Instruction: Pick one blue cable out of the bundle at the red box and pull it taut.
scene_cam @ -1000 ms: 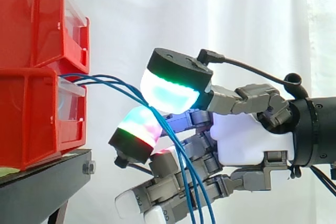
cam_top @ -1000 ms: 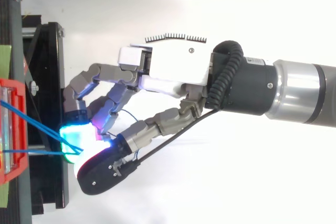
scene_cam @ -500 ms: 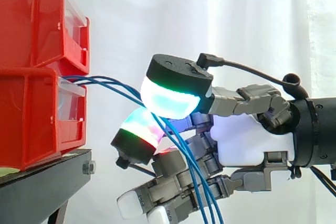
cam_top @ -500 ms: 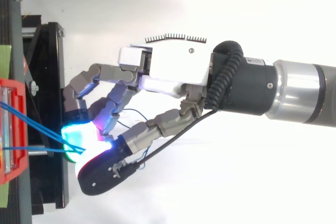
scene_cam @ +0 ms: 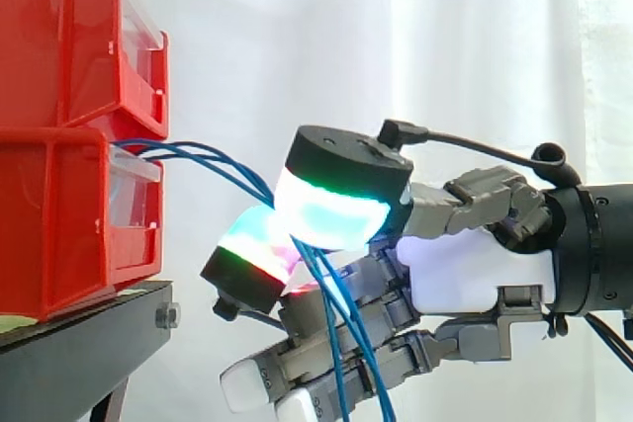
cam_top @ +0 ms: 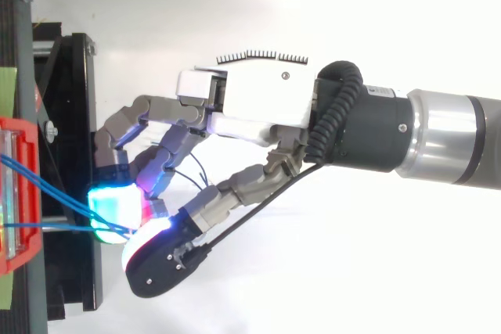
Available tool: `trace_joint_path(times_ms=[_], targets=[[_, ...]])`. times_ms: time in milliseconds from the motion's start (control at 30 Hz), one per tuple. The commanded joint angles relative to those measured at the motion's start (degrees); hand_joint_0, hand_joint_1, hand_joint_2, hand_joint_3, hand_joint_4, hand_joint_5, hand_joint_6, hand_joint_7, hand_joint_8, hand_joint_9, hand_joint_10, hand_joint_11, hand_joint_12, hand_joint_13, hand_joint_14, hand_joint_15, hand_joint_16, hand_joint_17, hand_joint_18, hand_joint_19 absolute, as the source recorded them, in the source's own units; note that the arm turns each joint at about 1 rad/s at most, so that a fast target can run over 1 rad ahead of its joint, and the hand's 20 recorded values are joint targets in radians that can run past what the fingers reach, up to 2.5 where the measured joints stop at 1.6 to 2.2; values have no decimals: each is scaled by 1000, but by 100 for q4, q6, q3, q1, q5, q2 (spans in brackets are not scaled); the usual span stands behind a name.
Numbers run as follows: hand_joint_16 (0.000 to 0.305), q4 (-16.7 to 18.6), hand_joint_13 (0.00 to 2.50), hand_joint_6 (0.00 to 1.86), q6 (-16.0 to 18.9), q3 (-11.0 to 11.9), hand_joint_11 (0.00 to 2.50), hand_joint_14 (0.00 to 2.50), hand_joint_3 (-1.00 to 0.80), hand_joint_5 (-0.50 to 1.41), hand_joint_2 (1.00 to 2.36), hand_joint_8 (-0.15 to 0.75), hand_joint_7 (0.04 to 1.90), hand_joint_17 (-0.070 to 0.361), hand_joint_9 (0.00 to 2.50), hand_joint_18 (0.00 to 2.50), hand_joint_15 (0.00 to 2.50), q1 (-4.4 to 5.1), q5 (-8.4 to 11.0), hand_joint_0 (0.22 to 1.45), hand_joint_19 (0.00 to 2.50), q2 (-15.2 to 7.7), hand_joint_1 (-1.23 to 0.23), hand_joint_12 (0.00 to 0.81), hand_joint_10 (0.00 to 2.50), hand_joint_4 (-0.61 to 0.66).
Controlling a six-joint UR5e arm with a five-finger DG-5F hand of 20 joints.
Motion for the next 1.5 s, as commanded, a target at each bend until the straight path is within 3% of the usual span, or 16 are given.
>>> trace_joint_path(times_ms=[0,167,300,467,633,767,933,1100,1467], targets=[[48,0,723,935,0,-9,1126,14,-500,-186,1000,341,987,108,1019,689,368,0,-6,794,324,0,-973,362,14,119],[49,9,715,933,0,0,1142,14,-500,-186,1000,356,975,110,1032,676,378,0,-6,641,365,0,-956,365,14,151],[51,9,731,916,0,-18,1142,15,-500,-165,1000,377,1033,114,1089,679,398,0,-6,558,405,0,-849,376,12,172],[51,9,749,905,0,-18,1156,15,-500,-149,1000,374,1095,114,1125,697,403,0,-6,587,443,0,-796,375,14,173],[51,9,746,913,0,-18,1173,17,-330,-166,1012,366,1064,115,1105,703,413,0,-6,619,440,0,-815,377,13,174],[55,9,741,906,0,-18,1170,16,-500,-166,1000,386,972,125,1100,708,414,-9,-6,517,455,0,-778,393,12,167],[59,9,735,852,0,-18,1115,14,-500,-148,1000,408,921,134,1082,711,406,0,-6,475,452,0,-727,411,12,170],[60,9,729,814,0,-18,1093,14,-500,-126,1000,416,996,136,1082,702,400,0,-6,463,451,0,-708,417,13,177],[55,9,726,884,0,-26,1128,14,-500,-133,1000,388,1149,123,1100,686,403,0,-6,533,454,0,-847,394,14,183]])
